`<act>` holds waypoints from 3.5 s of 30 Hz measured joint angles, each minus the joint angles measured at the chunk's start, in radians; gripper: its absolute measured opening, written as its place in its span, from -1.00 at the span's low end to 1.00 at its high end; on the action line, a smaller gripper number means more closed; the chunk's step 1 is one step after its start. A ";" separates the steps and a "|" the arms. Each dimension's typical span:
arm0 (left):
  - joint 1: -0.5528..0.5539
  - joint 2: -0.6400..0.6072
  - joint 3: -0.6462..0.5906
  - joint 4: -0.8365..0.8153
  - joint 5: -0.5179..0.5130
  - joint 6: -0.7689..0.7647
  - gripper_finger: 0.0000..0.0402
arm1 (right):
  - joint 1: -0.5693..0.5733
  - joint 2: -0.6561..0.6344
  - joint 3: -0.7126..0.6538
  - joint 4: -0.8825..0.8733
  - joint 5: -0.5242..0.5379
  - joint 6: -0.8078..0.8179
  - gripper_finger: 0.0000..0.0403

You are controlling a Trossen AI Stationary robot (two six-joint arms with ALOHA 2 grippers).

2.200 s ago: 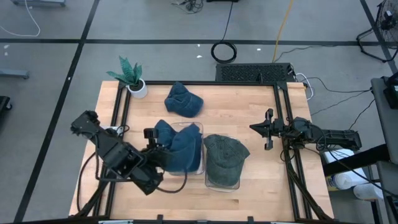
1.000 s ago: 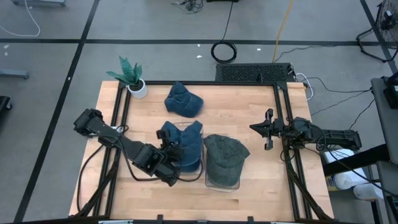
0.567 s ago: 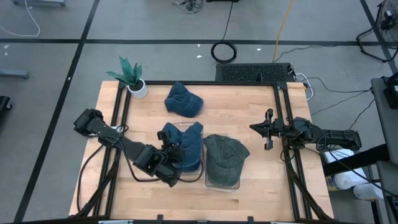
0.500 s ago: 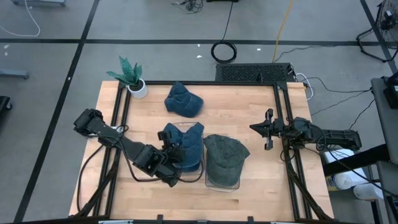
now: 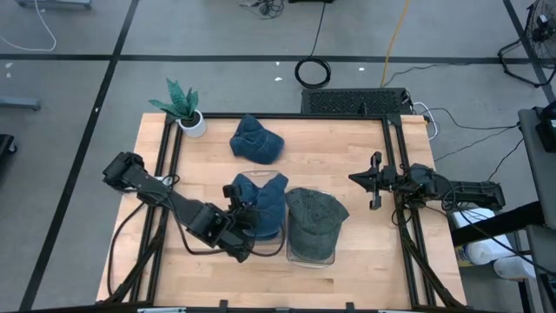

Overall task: Pick & Place hat
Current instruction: Put the bottom blue cap into the left transparent bin

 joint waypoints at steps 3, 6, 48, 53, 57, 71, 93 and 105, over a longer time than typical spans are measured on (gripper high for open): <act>0.001 0.000 -0.027 0.001 0.000 -0.005 -0.97 | 0.000 0.000 0.000 0.000 0.000 0.000 -1.00; 0.006 0.000 -0.057 0.005 0.013 -0.019 -0.98 | 0.000 0.000 0.000 0.000 0.000 0.000 -1.00; 0.034 0.000 -0.211 0.206 0.166 -0.010 -0.97 | 0.000 0.000 0.000 0.000 0.000 0.000 -1.00; 0.035 0.000 -0.211 0.234 0.184 -0.001 -0.96 | 0.000 0.000 0.000 0.000 0.000 0.000 -1.00; 0.038 0.000 -0.211 0.234 0.185 -0.003 -0.98 | 0.000 0.000 0.000 0.000 0.000 0.000 -1.00; 0.070 0.087 -0.211 0.239 0.279 0.052 -0.98 | 0.000 0.000 0.000 0.000 0.000 0.000 -1.00; 0.091 0.120 -0.210 0.262 0.337 0.033 -0.83 | 0.000 0.000 0.000 0.001 0.000 0.000 -1.00; 0.089 0.122 -0.143 0.261 0.386 0.057 -0.57 | 0.000 0.000 0.000 0.000 0.000 0.000 -1.00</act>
